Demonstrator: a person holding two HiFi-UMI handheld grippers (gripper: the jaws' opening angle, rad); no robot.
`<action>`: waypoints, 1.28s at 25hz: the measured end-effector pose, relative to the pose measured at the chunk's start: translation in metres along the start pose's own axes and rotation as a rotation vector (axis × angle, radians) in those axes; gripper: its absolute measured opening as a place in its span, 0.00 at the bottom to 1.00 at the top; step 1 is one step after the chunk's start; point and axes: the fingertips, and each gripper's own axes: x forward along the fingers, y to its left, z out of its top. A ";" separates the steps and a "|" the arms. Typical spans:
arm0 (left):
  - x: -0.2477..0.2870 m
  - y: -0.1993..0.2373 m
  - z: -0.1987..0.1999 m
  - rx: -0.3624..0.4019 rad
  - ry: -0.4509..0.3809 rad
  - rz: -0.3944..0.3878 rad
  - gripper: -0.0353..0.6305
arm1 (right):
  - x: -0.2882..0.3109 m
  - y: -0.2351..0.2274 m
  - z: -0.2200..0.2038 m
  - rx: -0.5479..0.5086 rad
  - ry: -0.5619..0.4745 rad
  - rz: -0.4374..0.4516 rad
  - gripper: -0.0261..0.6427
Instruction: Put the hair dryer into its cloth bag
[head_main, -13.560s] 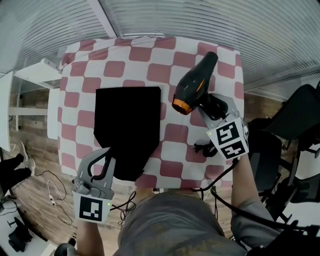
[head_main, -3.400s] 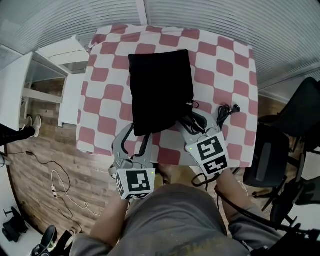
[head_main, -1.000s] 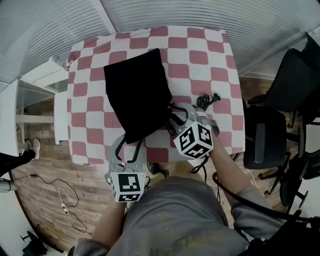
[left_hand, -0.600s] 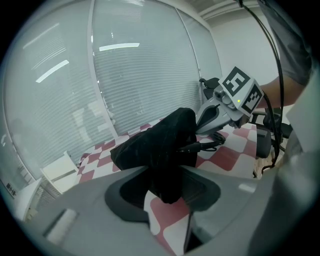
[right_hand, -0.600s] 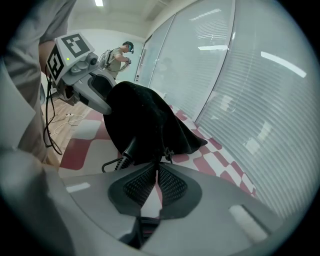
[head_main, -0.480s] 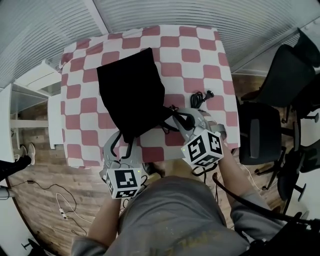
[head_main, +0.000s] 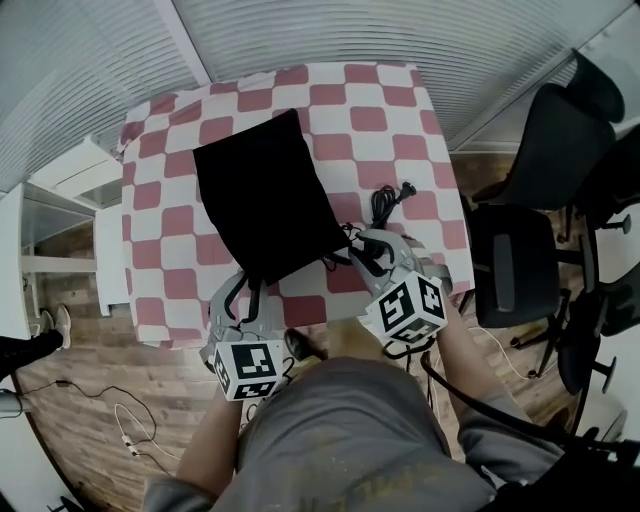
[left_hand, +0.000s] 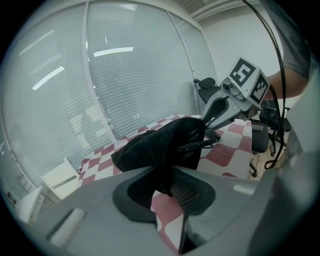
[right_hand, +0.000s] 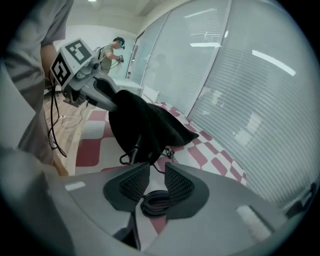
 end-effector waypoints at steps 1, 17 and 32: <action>-0.001 0.000 0.000 -0.003 0.000 -0.001 0.16 | -0.003 0.000 -0.003 0.050 -0.003 0.009 0.24; 0.001 -0.001 0.005 -0.047 0.023 -0.002 0.16 | 0.047 -0.063 -0.080 1.002 0.106 -0.111 0.59; 0.003 -0.005 0.008 -0.051 -0.012 -0.015 0.16 | -0.011 -0.061 -0.006 0.660 -0.353 -0.114 0.24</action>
